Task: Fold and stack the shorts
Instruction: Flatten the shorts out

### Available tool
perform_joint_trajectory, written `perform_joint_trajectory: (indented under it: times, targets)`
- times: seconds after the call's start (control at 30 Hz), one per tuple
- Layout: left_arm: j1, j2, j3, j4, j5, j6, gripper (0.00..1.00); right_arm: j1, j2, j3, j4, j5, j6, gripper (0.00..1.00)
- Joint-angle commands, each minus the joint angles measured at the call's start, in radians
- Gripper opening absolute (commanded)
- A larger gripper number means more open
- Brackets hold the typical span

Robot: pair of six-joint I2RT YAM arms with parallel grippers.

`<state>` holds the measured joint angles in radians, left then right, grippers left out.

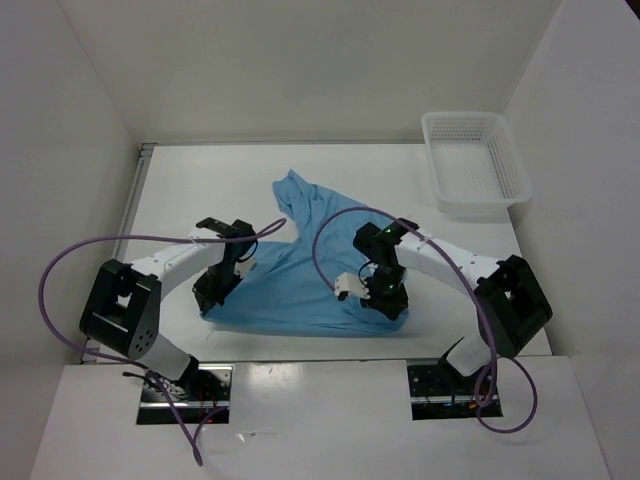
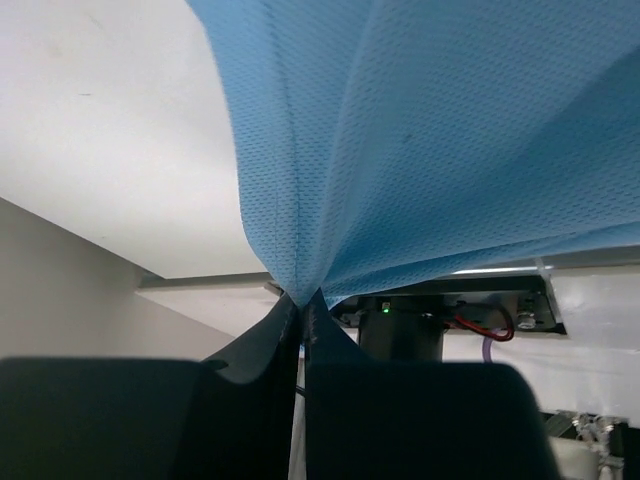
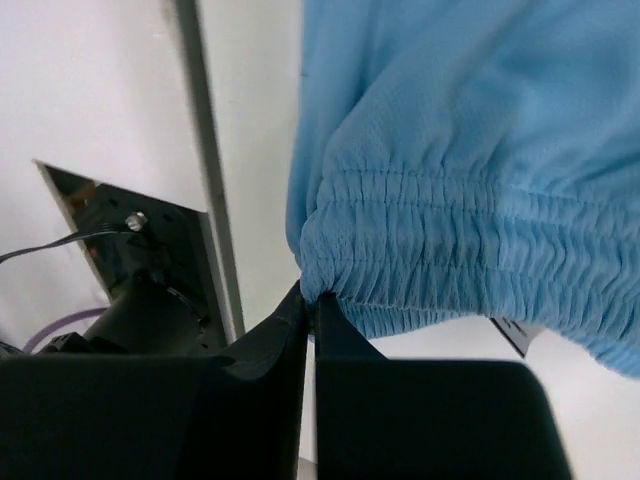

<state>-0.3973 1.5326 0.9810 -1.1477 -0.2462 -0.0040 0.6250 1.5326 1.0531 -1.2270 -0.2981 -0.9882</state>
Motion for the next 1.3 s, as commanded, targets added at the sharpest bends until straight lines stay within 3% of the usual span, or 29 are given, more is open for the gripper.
perform_joint_trajectory:
  times: [0.0, 0.07, 0.13, 0.17, 0.27, 0.43, 0.53, 0.7, 1.07, 1.1, 1.17, 1.23, 1.27]
  targets:
    - [-0.035, 0.006, -0.034, -0.027, -0.013, 0.004, 0.09, 0.079, 0.006, -0.031, -0.074, -0.013, -0.059, 0.03]
    - [-0.046, 0.015, -0.045, -0.027, -0.013, 0.004, 0.20, 0.088, 0.006, -0.031, -0.052, -0.013, -0.059, 0.35]
    - [-0.046, 0.015, -0.045, -0.027, -0.013, 0.004, 0.28, 0.097, 0.006, -0.031, -0.052, 0.010, -0.037, 0.51]
    - [-0.046, 0.015, -0.045, -0.027, -0.013, 0.004, 0.29, 0.097, -0.005, -0.019, -0.052, 0.010, -0.026, 0.54]
    - [0.010, 0.026, 0.065, 0.002, -0.024, 0.004, 0.33, 0.027, -0.069, 0.025, -0.019, 0.036, 0.010, 0.58]
    - [0.222, 0.170, 0.350, 0.134, 0.010, 0.004, 0.41, -0.299, -0.132, 0.195, 0.066, -0.074, 0.010, 0.61]
    - [0.244, 0.260, 0.448, 0.218, 0.028, 0.004, 0.47, -0.396, -0.102, 0.229, 0.252, -0.121, 0.135, 0.60]
    - [0.235, 0.440, 0.547, 0.299, 0.044, 0.004, 0.47, -0.456, 0.038, 0.254, 0.620, -0.141, 0.459, 0.58]
    - [0.235, 0.567, 0.573, 0.299, 0.278, 0.004, 0.47, -0.498, 0.205, 0.315, 0.840, 0.003, 0.680, 0.58]
    - [0.235, 0.578, 0.562, 0.299, 0.289, 0.004, 0.45, -0.498, 0.225, 0.315, 0.854, 0.017, 0.689, 0.58]
    - [0.235, 0.578, 0.553, 0.299, 0.298, 0.004, 0.31, -0.498, 0.235, 0.315, 0.854, 0.028, 0.689, 0.58]
    - [0.235, 0.578, 0.515, 0.290, 0.279, 0.004, 0.08, -0.498, 0.247, 0.324, 0.863, 0.060, 0.700, 0.58]
    - [0.235, 0.568, 0.496, 0.290, 0.242, 0.004, 0.05, -0.489, 0.256, 0.315, 0.873, 0.073, 0.709, 0.58]
